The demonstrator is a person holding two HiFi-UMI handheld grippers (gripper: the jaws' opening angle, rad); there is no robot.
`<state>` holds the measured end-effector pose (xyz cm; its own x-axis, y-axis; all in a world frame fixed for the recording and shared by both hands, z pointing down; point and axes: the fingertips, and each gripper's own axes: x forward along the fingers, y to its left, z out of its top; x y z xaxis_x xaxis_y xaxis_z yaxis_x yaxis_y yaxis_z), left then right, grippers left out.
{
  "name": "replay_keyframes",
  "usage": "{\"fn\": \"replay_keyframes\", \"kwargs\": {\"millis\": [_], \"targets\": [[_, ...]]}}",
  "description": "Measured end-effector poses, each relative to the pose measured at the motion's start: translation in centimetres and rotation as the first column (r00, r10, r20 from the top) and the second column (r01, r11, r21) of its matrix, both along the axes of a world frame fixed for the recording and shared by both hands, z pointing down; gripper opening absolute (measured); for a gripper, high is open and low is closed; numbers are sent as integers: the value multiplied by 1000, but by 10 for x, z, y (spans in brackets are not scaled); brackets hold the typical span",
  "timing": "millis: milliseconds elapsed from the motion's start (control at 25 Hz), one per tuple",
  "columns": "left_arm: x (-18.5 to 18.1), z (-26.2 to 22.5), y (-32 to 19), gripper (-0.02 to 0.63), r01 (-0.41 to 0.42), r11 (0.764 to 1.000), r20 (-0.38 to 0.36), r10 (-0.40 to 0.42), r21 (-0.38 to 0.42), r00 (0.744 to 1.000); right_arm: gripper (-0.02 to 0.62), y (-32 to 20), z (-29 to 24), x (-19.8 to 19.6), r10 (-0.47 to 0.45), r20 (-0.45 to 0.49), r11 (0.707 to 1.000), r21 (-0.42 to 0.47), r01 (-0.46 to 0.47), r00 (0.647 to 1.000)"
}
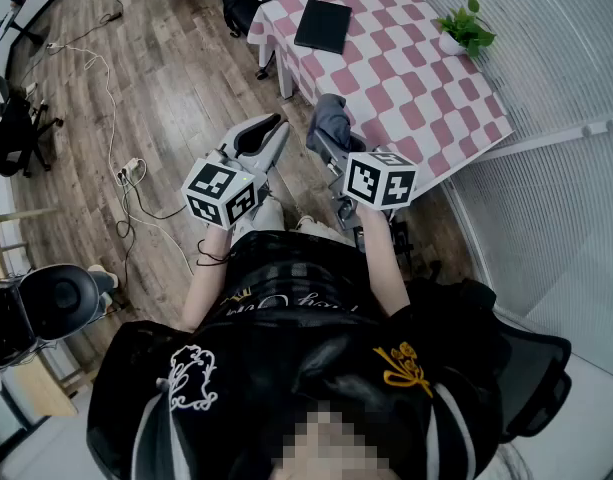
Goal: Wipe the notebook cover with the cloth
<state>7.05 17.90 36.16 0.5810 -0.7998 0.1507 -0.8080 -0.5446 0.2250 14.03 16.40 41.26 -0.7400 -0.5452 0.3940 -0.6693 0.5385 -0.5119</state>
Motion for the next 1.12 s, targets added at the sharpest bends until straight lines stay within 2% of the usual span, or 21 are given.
{"fn": "replay_keyframes", "kwargs": {"millis": [320,560,920,1120], "targets": [[12,3,-1,72,-2,1000,5,2,-1,1000,86,-4,7,18,20,-8,1000,-4,-20,1000],[8,0,-6,72,-5,1000,23,5,-3,1000,86,-12,1,19,56,42,998,2,-56,998],[14,11,-30,72,-44,999,20,44,-33,999,86,-33,11,27,91,33,996,-23,-90,995],[3,21,-62,72,-53,997,24,54,-50,998,86,-63,19,12,91,21,995,-41,-90,996]]}}
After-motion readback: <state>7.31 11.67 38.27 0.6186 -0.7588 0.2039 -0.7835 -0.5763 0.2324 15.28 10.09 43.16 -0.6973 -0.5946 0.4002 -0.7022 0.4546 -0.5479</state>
